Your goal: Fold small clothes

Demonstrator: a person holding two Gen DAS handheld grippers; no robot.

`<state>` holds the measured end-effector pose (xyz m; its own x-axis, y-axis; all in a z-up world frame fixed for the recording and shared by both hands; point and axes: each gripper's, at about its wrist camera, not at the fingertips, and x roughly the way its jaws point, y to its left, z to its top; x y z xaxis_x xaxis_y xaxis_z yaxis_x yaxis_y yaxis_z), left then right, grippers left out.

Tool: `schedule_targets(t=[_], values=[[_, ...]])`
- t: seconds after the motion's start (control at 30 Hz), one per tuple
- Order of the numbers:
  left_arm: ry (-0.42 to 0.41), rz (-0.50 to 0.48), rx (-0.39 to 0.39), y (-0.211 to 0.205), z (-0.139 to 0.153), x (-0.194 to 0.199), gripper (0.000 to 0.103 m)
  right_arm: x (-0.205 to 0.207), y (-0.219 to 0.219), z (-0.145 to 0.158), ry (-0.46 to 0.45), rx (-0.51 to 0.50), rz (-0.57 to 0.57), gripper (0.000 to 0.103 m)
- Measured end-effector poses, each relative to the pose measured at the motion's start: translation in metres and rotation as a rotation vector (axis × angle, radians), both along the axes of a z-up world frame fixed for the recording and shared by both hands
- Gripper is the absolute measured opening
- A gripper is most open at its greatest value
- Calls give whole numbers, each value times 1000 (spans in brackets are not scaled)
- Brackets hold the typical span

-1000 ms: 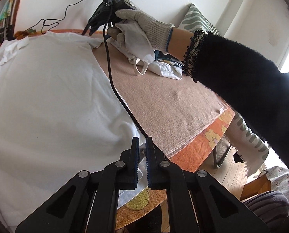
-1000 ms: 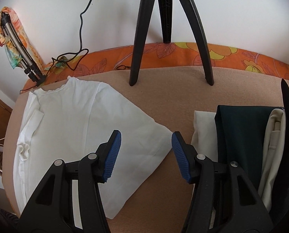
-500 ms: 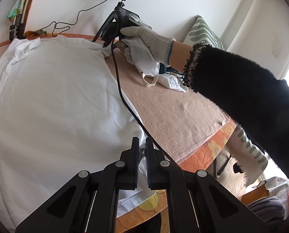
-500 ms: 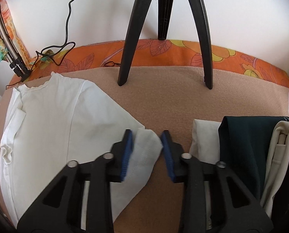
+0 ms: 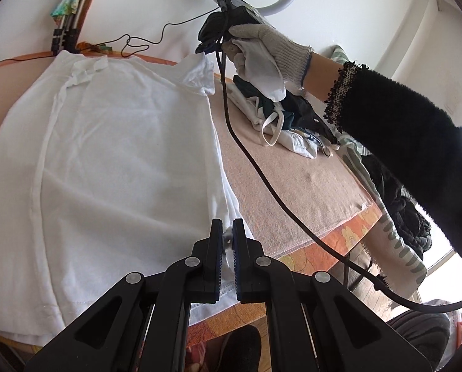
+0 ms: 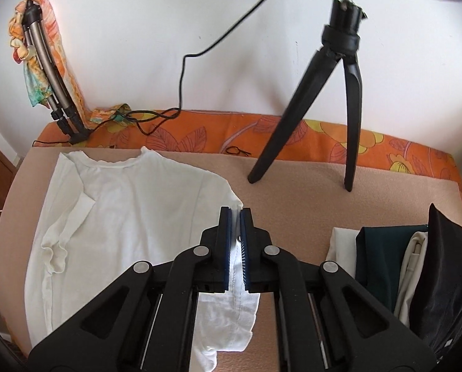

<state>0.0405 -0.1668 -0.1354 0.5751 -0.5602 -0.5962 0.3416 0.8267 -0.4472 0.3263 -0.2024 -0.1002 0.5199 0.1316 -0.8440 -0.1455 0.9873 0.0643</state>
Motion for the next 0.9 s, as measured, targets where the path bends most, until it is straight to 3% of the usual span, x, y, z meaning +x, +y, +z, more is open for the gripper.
schedule_targets(t=[0.37,0.63,0.9], values=[[-19,60,-27,31,4,-16,5,2,106,30,-39,-75,109,6],[-7,98,-51,53,-2,-18,5,3,185,25,-39,-150,191,6],[4,110,-59,66,-6,-22,5,11,229,13,-25,-176,224,6]])
